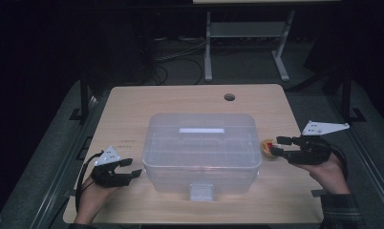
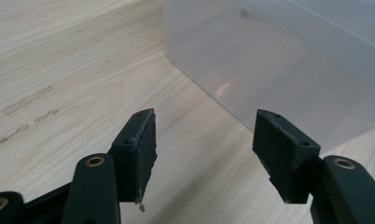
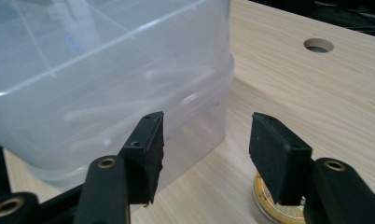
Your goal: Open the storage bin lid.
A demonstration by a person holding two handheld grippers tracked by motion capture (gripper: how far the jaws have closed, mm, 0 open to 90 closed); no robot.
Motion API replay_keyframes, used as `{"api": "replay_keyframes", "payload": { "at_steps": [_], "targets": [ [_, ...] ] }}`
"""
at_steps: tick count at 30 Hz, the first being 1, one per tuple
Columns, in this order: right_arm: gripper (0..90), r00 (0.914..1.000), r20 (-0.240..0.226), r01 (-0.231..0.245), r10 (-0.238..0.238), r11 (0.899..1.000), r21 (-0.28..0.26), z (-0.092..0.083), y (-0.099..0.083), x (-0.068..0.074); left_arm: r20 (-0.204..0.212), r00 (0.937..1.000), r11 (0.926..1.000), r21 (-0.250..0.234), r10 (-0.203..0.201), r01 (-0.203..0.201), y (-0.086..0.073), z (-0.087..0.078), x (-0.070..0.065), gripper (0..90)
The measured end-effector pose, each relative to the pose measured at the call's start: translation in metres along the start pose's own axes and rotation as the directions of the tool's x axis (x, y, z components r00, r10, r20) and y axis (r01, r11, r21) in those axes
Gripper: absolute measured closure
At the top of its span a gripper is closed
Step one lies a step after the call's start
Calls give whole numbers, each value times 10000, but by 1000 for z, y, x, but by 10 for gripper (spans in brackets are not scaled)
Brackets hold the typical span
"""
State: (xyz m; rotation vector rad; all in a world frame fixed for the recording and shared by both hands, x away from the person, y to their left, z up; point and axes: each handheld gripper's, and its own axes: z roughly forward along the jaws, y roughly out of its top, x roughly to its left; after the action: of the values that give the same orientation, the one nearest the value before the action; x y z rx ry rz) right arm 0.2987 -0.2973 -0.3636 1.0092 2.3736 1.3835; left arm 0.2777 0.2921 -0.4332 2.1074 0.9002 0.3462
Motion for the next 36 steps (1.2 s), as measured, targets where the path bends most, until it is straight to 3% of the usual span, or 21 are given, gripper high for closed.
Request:
{"api": "replay_keyframes", "payload": {
  "at_steps": [17, 36],
  "targets": [
    [424, 9945, -735, 708, -748, 9959, -563, -12, 22, 14, -4, 10000, 9992, 408, -10, 10, -7, -2, -7, 325],
    [421, 9747, -1515, 1515, -1644, 9841, -929, -1, 53, 32, 166, 9998, 9991, 409, 98, -105, -8, -2, -13, 325]
  ]
}}
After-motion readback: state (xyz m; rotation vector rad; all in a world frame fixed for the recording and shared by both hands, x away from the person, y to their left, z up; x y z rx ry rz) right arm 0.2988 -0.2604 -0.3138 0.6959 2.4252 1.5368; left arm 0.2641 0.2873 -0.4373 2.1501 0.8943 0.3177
